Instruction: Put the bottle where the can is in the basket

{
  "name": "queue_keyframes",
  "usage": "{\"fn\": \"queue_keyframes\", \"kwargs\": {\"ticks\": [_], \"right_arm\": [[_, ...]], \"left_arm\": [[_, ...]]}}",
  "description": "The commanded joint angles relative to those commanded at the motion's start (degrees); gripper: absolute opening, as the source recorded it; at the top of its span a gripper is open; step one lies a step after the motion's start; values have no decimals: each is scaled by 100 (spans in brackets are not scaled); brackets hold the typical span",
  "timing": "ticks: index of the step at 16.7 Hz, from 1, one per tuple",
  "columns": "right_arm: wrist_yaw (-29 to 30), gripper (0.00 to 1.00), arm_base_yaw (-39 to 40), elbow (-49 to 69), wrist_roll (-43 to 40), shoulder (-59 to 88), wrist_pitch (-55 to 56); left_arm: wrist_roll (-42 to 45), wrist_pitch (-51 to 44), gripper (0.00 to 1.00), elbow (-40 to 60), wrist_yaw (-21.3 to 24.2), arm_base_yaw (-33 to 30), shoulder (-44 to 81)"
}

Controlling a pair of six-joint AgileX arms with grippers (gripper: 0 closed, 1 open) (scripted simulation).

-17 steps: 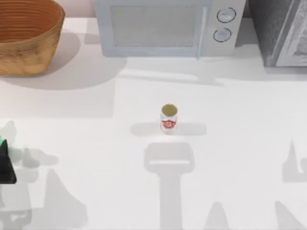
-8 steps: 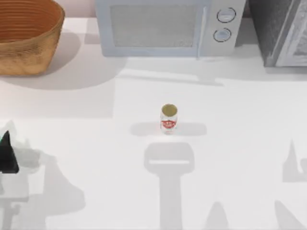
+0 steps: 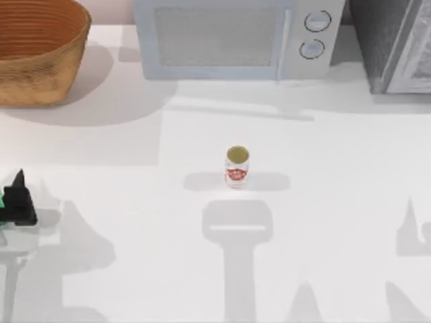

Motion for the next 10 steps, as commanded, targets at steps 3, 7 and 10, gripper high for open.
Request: {"fn": "queue_keyframes", "kwargs": {"ticks": [3,7,10], "right_arm": [[0,100,0,0,0,0,0],[0,100,0,0,0,0,0],[0,100,0,0,0,0,0]], "left_arm": [[0,0,92,0,0,0,0],[0,0,62,0,0,0,0],[0,0,40,0,0,0,0]]}}
